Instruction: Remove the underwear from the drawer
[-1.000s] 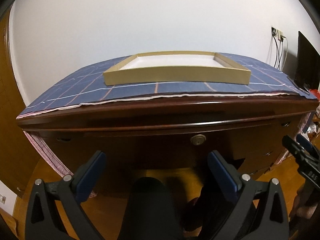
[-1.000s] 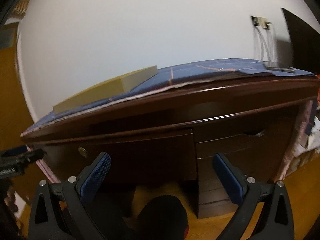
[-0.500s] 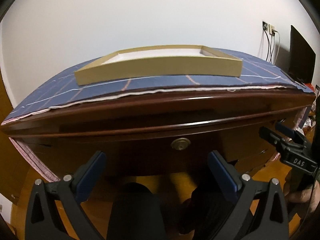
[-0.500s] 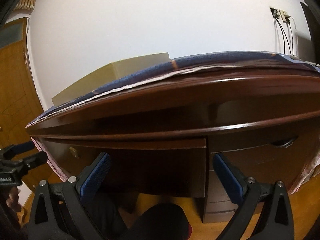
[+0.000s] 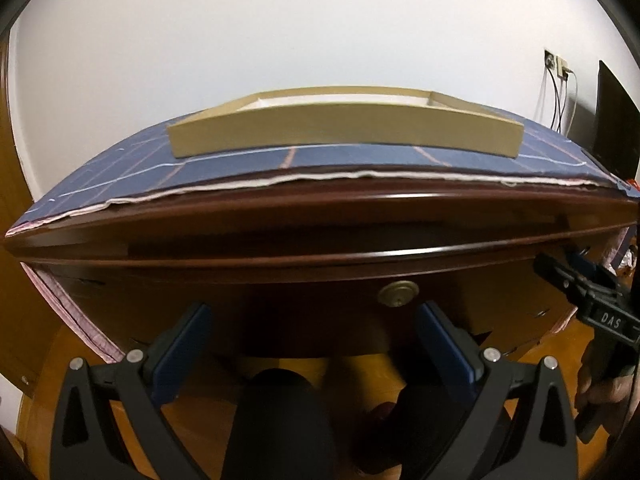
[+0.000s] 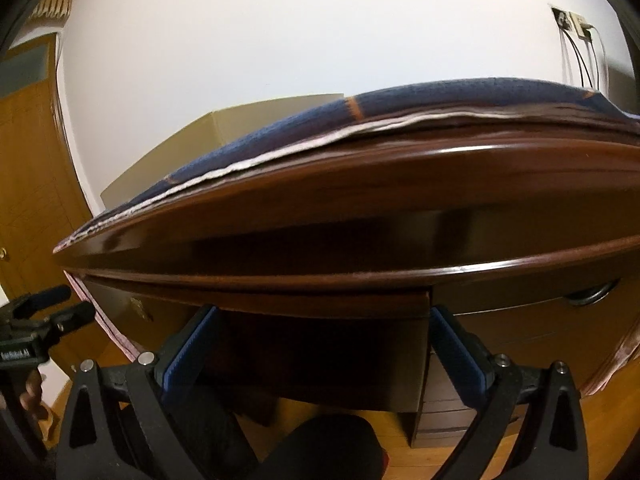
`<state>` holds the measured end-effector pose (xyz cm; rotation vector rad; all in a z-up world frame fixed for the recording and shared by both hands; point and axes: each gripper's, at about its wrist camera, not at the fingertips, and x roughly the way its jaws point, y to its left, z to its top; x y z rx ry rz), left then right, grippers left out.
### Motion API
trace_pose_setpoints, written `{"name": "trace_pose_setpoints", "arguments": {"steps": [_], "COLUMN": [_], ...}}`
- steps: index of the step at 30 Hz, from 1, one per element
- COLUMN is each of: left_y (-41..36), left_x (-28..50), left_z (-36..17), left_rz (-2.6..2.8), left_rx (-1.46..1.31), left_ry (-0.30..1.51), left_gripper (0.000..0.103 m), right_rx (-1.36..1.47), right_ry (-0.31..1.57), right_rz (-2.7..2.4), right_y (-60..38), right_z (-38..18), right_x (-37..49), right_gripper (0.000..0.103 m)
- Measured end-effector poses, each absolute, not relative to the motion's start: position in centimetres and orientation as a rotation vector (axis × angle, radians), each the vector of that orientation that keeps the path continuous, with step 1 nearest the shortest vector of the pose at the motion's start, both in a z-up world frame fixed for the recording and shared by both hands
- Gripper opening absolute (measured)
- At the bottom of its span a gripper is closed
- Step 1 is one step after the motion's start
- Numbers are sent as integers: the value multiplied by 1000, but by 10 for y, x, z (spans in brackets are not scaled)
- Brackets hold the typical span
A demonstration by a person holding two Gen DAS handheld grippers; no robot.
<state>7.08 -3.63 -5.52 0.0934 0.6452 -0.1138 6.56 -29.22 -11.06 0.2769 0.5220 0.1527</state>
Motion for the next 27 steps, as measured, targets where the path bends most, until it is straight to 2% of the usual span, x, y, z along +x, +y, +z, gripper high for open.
{"name": "trace_pose_setpoints", "arguments": {"steps": [27], "left_y": [-26], "left_x": [66], "left_z": [-44], "left_rz": [-165], "left_rx": [127], "left_ry": [632], "left_gripper": [103], "right_rx": [323], "right_ry": [538], "right_rz": [67], "right_y": [-258], "right_z": [-95], "right_x": [21], "right_gripper": [102]}}
